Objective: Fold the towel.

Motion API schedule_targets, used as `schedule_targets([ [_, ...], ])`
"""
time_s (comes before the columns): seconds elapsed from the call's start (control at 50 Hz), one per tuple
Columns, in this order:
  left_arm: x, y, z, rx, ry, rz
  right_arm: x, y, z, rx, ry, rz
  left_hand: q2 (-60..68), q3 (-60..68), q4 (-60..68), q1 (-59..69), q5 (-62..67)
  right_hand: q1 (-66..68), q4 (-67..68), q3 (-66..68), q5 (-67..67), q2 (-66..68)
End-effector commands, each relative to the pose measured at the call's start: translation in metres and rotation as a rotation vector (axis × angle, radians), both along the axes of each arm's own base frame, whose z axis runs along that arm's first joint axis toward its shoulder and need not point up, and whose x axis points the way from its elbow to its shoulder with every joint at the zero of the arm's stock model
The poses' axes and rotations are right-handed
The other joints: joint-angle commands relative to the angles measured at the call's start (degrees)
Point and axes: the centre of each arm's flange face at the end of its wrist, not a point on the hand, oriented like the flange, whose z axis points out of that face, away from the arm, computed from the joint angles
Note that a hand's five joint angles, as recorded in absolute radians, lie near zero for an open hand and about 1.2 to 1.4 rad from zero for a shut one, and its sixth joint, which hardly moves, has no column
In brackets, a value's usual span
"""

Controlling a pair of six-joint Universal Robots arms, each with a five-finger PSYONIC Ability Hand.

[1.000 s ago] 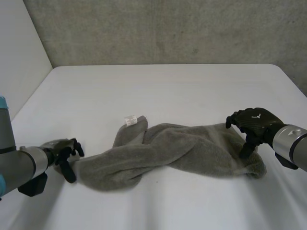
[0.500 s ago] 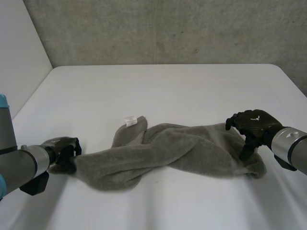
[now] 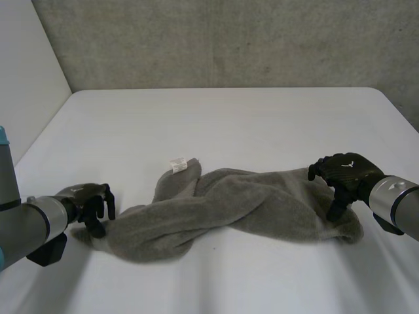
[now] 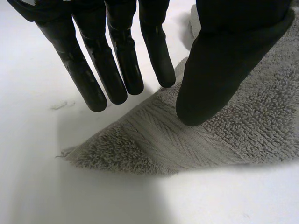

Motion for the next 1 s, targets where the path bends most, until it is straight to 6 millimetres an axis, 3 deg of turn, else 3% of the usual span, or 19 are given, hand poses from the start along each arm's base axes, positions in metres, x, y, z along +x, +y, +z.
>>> schedule_targets([
  [0.02,0.000,-0.001,-0.005,0.017,-0.002,0.001,0.000,-0.001,-0.001,-0.005,0.001,-0.004,8.83,8.84,8.86,8.82,9.08,2.09,0.40,-0.19,0.61,-0.75],
  [0.18,0.005,-0.008,-0.008,0.015,-0.005,0.023,0.000,-0.001,-0.002,-0.002,0.002,-0.003,-10.00,-9.99,-9.97,-10.01,-9.75,2.09,0.40,-0.19,0.61,-0.75],
  [0.36,0.010,-0.012,-0.006,-0.005,-0.005,0.045,0.000,0.000,-0.003,0.002,0.003,-0.003,-9.34,-9.33,-9.31,-9.35,-9.10,2.09,0.40,-0.19,0.61,-0.75],
  [0.66,0.008,-0.002,-0.016,0.049,-0.012,0.033,0.001,0.001,-0.004,0.005,0.003,0.000,-6.49,-6.48,-6.45,-6.49,-6.24,2.09,0.40,-0.19,0.61,-0.75],
  [0.74,0.008,-0.002,-0.021,0.064,-0.015,0.033,0.001,0.001,-0.005,0.011,0.004,0.000,2.10,2.11,2.13,2.09,2.34,2.09,0.40,-0.19,0.61,-0.75],
  [0.78,0.007,-0.001,-0.021,0.063,-0.016,0.027,0.001,0.001,-0.005,0.010,0.004,0.000,21.02,21.03,21.05,21.01,21.27,2.09,0.40,-0.19,0.61,-0.75],
  [0.8,0.007,-0.001,-0.021,0.063,-0.016,0.027,0.001,0.001,-0.005,0.010,0.004,0.000,21.10,21.11,21.14,21.09,21.35,2.09,0.40,-0.19,0.61,-0.75],
  [0.84,0.005,-0.002,-0.016,0.034,-0.013,0.024,0.001,0.001,-0.005,0.010,0.004,0.000,34.00,34.01,34.03,33.99,34.24,2.09,0.40,-0.19,0.61,-0.75],
  [0.96,0.002,-0.007,-0.002,-0.043,-0.002,0.016,0.000,-0.001,-0.004,0.003,0.005,-0.002,34.03,34.04,34.07,34.03,34.28,3.09,1.40,0.81,1.61,0.25],
  [1.0,0.001,-0.009,0.011,-0.109,0.007,0.013,0.000,-0.001,-0.003,0.001,0.006,-0.002,34.03,34.04,34.07,34.03,34.28,4.27,2.57,1.99,2.79,1.43],
])
